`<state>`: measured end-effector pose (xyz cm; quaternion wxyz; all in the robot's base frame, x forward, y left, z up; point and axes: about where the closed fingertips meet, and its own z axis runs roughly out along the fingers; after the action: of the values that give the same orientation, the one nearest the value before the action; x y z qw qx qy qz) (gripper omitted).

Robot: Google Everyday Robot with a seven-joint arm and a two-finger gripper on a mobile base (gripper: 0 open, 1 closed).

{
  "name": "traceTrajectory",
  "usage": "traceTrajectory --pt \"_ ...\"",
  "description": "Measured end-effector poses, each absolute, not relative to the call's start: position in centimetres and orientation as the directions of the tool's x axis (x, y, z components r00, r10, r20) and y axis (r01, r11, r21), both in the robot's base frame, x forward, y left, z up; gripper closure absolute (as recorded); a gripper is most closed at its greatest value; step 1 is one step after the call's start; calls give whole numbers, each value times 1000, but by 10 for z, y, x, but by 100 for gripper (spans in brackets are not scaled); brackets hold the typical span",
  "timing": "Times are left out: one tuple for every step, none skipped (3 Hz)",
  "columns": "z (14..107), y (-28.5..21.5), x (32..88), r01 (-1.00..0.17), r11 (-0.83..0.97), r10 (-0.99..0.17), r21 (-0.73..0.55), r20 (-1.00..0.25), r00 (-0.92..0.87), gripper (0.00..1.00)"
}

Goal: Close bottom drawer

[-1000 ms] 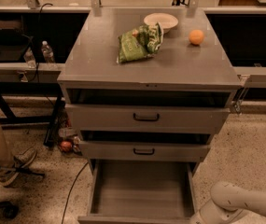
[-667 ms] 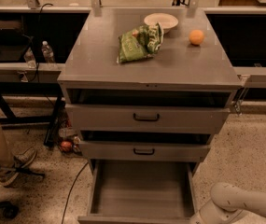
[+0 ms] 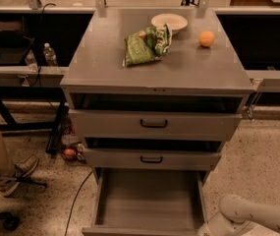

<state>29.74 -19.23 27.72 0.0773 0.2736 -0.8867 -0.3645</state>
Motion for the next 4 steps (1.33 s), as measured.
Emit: traceTrajectory --pt "253 -196 304 -440 594 -537 673 -74 -840 73" --pt "233 -203 316 -479 606 -522 634 -137 -842 100" --pt "225 -207 325 -511 615 -503 601 -200 -841 100" --pt "213 -203 331 -545 622 -516 562 -229 -825 100"
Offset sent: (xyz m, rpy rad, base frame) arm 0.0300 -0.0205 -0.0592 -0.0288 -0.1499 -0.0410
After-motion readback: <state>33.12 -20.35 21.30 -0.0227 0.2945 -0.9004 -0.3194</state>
